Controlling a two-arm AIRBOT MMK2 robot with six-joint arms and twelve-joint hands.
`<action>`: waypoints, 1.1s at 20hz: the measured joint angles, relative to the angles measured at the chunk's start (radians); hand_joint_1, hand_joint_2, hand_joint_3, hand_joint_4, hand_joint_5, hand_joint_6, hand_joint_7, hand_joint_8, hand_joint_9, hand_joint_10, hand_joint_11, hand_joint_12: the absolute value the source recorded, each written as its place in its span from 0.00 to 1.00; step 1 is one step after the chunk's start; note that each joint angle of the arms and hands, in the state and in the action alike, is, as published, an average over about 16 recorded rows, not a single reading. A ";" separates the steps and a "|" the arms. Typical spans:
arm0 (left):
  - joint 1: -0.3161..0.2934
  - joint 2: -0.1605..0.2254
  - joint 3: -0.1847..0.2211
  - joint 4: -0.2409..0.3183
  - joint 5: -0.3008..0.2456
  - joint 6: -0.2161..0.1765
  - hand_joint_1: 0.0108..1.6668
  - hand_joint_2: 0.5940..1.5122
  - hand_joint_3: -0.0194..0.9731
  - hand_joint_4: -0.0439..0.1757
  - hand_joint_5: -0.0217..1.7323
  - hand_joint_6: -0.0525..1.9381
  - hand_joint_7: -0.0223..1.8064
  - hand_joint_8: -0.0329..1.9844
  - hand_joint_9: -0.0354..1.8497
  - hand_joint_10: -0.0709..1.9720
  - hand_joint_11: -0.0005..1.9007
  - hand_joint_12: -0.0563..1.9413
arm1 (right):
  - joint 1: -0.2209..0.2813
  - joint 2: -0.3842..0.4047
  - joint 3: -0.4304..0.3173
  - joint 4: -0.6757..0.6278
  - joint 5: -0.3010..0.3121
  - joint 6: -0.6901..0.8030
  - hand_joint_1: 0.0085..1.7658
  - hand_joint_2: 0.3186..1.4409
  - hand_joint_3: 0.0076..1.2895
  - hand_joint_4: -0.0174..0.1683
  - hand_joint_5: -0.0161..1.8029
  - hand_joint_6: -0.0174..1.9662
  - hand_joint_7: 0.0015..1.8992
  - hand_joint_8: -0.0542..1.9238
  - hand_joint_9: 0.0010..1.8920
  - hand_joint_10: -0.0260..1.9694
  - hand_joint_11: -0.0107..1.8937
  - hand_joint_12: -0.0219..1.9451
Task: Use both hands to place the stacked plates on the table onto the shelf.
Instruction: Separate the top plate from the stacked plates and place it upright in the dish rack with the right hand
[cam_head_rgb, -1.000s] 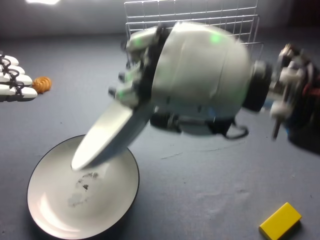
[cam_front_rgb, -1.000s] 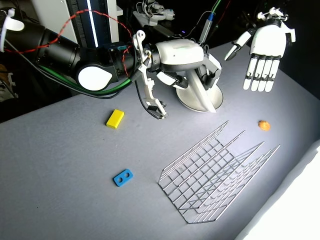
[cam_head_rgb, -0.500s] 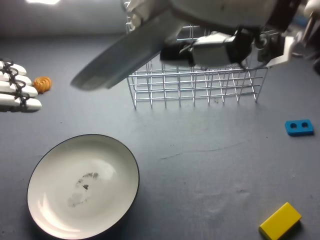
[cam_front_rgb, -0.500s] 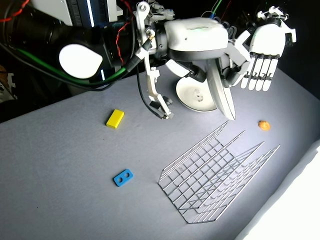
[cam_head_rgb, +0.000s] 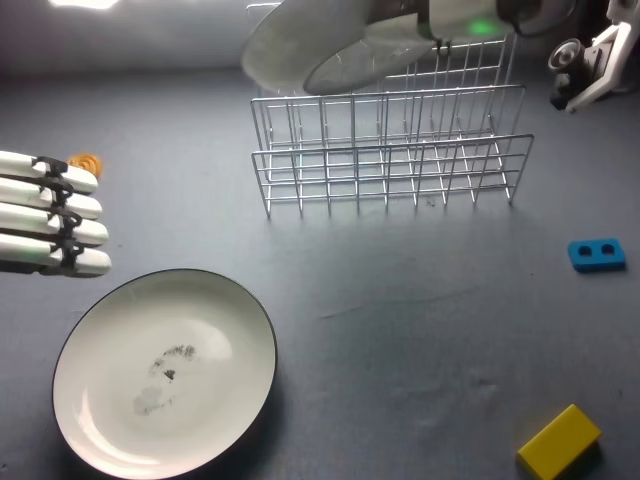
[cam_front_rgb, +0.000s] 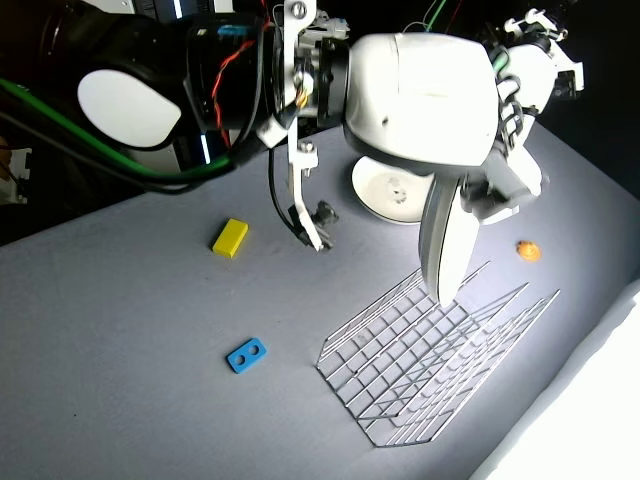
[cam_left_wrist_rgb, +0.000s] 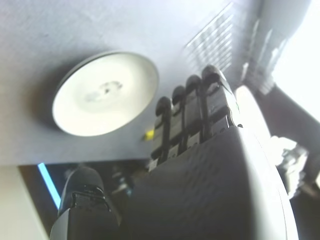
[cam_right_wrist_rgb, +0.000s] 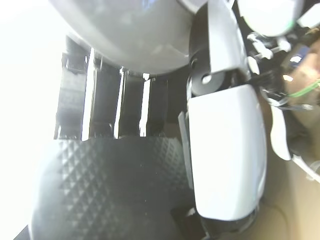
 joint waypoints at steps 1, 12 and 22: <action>0.000 -0.001 0.000 0.005 -0.013 0.004 0.00 0.54 0.04 0.22 0.10 0.03 0.09 0.02 0.08 0.04 0.01 0.13 | 0.005 -0.003 0.009 0.018 -0.011 0.007 0.67 0.61 0.01 0.06 0.50 0.49 0.52 0.56 0.65 0.03 0.36 0.66; -0.017 -0.002 -0.001 0.028 -0.067 0.033 0.00 0.53 0.04 0.22 0.10 0.03 0.10 0.02 0.09 0.04 0.01 0.13 | 0.032 -0.053 0.099 0.218 -0.097 0.017 0.67 0.62 0.01 0.07 0.50 0.49 0.53 0.55 0.65 0.04 0.37 0.64; -0.037 -0.006 -0.002 0.031 -0.058 0.041 0.00 0.53 0.04 0.22 0.11 0.03 0.11 0.02 0.10 0.04 0.01 0.15 | 0.041 -0.090 0.167 0.458 -0.205 0.009 0.67 0.64 0.01 0.07 0.50 0.50 0.53 0.56 0.64 0.04 0.36 0.66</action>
